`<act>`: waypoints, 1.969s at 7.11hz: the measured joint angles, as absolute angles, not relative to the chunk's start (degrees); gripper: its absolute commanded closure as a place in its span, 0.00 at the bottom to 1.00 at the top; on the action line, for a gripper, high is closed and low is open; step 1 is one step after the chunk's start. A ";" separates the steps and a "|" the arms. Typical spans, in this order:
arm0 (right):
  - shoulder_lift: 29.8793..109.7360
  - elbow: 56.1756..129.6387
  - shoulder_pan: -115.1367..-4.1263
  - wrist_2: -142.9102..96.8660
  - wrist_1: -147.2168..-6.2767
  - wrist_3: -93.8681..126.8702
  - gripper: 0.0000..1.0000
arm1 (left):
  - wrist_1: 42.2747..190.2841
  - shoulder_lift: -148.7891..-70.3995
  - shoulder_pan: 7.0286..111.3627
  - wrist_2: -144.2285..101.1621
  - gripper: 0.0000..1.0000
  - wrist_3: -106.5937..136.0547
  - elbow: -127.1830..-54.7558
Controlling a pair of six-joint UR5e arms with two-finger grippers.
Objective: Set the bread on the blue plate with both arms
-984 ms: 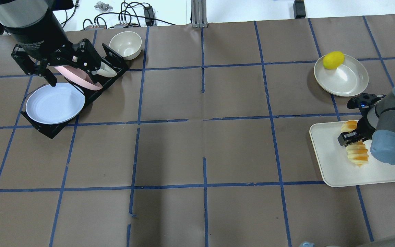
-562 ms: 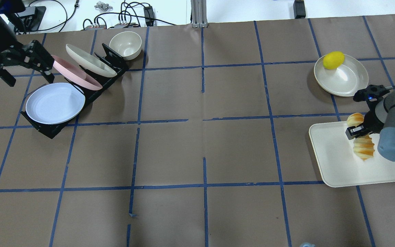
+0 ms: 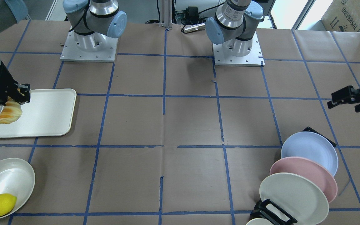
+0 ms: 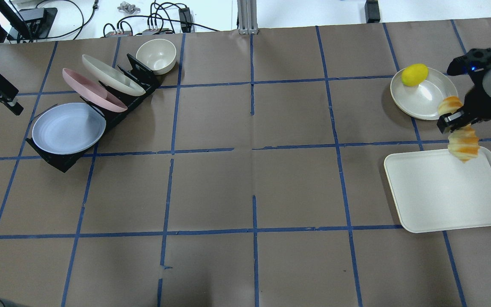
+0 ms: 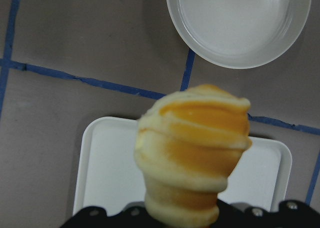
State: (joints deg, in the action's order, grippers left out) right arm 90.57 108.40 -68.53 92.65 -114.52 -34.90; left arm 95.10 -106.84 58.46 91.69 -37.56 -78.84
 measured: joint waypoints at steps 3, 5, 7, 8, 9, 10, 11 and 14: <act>89.02 91.19 -79.55 92.95 -97.51 -22.17 0.97 | 93.38 -121.65 54.67 88.72 0.00 -46.68 -68.74; 86.02 82.36 -85.64 93.55 -90.34 -13.38 0.97 | 91.72 -127.79 54.41 86.42 0.05 -49.06 -65.70; 83.32 76.95 -89.14 93.32 -85.77 -7.63 0.97 | 89.85 -130.46 54.47 85.54 0.16 -49.61 -65.52; 82.42 75.52 -90.32 93.00 -84.53 -6.48 0.97 | 89.55 -131.31 54.48 84.48 0.23 -49.65 -65.61; 81.91 74.78 -91.30 92.73 -83.84 -5.94 0.97 | 89.44 -131.76 54.55 83.63 0.34 -49.66 -65.79; 81.69 74.50 -92.02 92.45 -83.55 -5.29 0.97 | 89.40 -132.05 54.61 83.24 0.37 -49.66 -66.05; 81.61 74.43 -92.42 92.09 -83.44 -4.49 0.97 | 89.41 -132.52 54.60 83.05 0.43 -49.66 -66.44; 81.56 74.49 -92.95 91.75 -83.17 -3.81 0.97 | 90.01 -133.40 54.43 83.10 0.84 -49.41 -66.41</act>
State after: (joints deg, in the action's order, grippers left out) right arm 81.56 74.49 -92.95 91.75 -83.17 -3.81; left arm 90.01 -133.40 54.43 83.10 -49.41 -66.41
